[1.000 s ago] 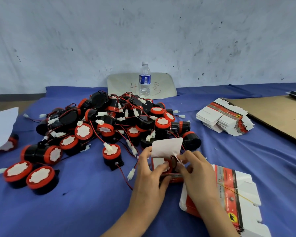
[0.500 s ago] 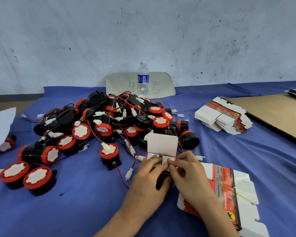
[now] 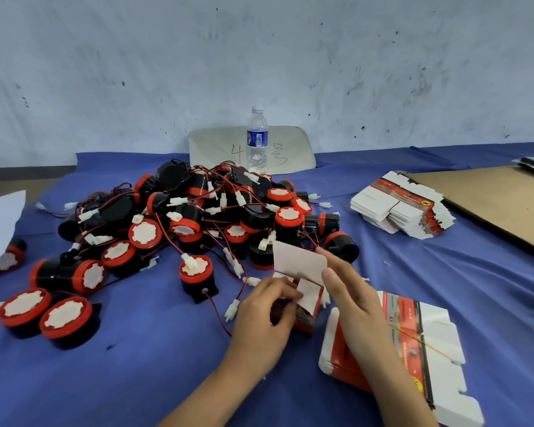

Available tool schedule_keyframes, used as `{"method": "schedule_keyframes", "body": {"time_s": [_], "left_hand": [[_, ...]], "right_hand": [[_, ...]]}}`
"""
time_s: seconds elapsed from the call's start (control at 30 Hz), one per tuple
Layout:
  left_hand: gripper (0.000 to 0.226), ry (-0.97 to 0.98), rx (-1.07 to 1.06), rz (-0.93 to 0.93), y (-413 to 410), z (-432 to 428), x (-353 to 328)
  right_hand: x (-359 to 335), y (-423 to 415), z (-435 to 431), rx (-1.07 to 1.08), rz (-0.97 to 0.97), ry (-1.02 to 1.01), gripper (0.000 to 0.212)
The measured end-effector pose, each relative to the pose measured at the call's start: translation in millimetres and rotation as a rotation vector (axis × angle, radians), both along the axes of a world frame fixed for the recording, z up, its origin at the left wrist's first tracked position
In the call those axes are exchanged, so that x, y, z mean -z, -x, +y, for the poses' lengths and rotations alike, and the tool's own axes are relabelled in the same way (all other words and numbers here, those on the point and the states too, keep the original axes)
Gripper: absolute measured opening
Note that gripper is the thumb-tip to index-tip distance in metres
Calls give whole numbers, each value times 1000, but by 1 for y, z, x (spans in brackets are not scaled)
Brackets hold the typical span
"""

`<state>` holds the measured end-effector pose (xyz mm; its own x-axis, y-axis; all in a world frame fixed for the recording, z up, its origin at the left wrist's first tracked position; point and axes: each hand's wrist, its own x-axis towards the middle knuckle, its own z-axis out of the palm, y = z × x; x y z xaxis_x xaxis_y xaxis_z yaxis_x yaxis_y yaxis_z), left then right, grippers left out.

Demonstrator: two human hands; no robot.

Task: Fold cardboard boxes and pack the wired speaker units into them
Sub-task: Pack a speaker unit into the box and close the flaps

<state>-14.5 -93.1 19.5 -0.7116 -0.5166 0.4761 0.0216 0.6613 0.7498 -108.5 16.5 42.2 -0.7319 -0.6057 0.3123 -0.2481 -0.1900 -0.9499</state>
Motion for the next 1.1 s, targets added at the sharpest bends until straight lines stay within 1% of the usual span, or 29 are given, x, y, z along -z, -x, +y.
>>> {"method": "schedule_keyframes", "body": {"time_s": [0.1, 0.2, 0.33, 0.43, 0.5, 0.57, 0.63, 0.73, 0.8, 0.87, 0.93, 1.0, 1.1], "left_hand": [[32, -90, 50, 38, 0, -2, -3], [32, -191, 94, 65, 1, 0, -3], [37, -311, 53, 48, 2, 2, -5], [38, -473, -1, 10, 5, 0, -8], [30, -538, -27, -4, 10, 0, -10], [24, -572, -65, -33, 14, 2, -10], [27, -578, -87, -70, 15, 3, -10], [32, -571, -59, -95, 14, 1, -8], [33, -585, -44, -102, 13, -1, -7], [32, -542, -50, -117, 14, -2, -6], [29, -452, -57, -88, 13, 2, -4], [23, -288, -95, -11, 11, 6, 1], [15, 21, -178, -9, 8, 9, 5]], "right_hand": [[-2, -2, 0, 38, 91, -9, 27], [-3, -3, -1, 81, 100, -13, 24], [-1, -1, -2, 32, 70, -53, 11], [1, -1, -1, -9, 63, -87, 13], [0, -2, -2, -10, 81, -93, 17], [1, -3, -3, -13, 104, -110, 22], [2, -4, -4, -19, 133, -149, 28], [3, -3, -5, -34, 197, -184, 40], [3, -2, -6, -38, 186, -194, 36], [4, -1, -7, -19, 164, -178, 25], [5, -2, -9, 35, 160, -164, 15], [6, -4, -11, 88, 165, -148, 16], [6, -5, -10, 119, 192, -160, 16]]}}
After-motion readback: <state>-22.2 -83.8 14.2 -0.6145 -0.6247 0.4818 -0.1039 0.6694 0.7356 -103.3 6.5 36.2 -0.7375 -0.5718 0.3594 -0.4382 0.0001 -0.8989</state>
